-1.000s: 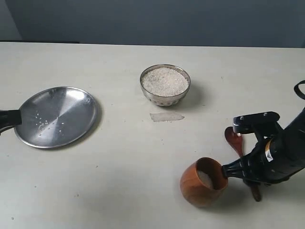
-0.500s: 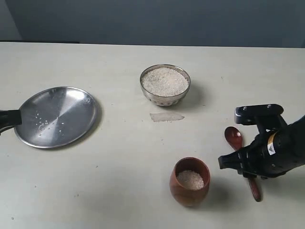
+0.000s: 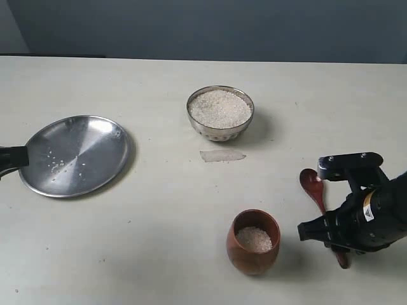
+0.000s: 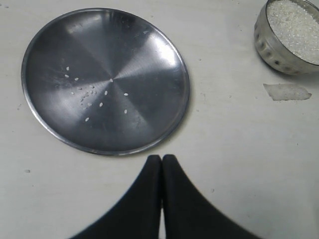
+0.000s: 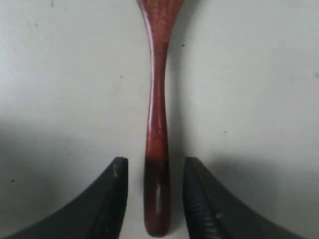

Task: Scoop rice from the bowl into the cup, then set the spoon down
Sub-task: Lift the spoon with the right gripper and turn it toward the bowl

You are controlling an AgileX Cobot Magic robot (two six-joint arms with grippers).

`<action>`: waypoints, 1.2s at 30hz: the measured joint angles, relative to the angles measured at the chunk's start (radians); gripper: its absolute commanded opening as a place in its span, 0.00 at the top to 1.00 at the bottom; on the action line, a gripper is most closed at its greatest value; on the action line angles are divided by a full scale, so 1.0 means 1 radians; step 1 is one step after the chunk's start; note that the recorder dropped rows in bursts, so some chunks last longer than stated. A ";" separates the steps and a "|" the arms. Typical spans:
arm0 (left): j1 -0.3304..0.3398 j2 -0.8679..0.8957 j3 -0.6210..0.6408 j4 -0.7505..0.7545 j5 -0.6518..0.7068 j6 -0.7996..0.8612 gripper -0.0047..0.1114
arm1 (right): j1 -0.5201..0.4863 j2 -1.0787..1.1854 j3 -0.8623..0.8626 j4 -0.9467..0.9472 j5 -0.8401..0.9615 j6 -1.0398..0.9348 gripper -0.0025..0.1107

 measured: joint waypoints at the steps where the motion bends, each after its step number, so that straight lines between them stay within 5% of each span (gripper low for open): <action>1: 0.000 0.000 0.000 0.000 0.000 0.000 0.96 | 0.000 -0.004 0.006 0.000 -0.013 0.000 0.66; 16: 0.000 0.000 0.000 0.000 0.000 0.000 0.96 | 0.000 -0.014 0.093 -0.010 -0.159 0.004 0.67; 21: 0.000 0.000 0.000 0.000 0.000 0.000 0.96 | 0.000 -0.014 0.093 -0.016 -0.162 0.004 0.98; 36: 0.000 0.000 0.000 0.000 0.000 0.000 0.96 | -0.046 -0.013 0.025 -0.110 -0.186 0.008 0.98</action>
